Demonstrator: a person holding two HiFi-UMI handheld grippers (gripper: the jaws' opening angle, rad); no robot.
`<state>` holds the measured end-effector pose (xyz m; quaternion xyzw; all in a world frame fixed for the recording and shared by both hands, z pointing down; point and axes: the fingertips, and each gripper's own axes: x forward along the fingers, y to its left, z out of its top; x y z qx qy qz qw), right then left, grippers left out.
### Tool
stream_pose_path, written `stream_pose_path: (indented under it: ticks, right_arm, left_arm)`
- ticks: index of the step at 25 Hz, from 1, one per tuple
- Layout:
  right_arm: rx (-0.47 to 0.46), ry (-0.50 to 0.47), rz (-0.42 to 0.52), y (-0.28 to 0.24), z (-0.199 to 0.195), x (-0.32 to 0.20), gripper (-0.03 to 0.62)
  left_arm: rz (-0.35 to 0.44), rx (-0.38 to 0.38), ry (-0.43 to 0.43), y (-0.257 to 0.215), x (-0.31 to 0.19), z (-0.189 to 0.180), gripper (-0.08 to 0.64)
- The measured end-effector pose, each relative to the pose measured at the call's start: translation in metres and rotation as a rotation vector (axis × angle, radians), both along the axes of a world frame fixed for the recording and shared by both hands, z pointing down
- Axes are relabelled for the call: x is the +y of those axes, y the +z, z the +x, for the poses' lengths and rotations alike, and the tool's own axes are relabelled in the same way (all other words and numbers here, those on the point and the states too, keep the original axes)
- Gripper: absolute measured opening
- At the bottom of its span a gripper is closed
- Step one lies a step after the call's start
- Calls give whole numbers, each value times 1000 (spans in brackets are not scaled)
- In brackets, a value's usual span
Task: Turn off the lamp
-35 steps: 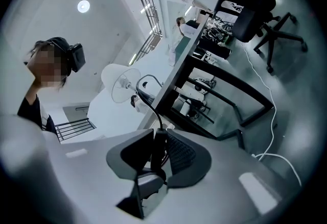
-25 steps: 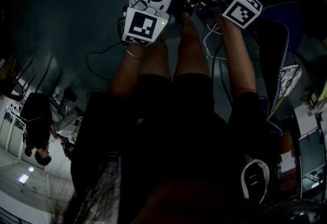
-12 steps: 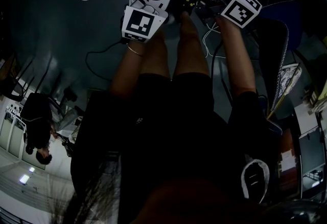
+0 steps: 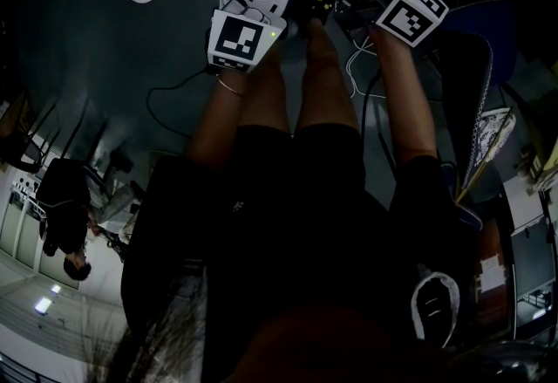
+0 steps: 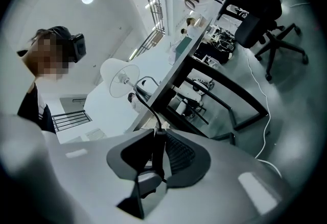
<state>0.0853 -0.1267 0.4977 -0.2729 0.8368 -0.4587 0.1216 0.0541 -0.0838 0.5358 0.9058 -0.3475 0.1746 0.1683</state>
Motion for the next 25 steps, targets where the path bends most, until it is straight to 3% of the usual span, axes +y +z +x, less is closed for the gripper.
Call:
stream_pose_path:
  ticks: [25]
  right_arm:
    - [57, 118, -15, 12, 21, -14, 58]
  left_arm:
    - [10, 14, -61, -6, -4, -8, 15]
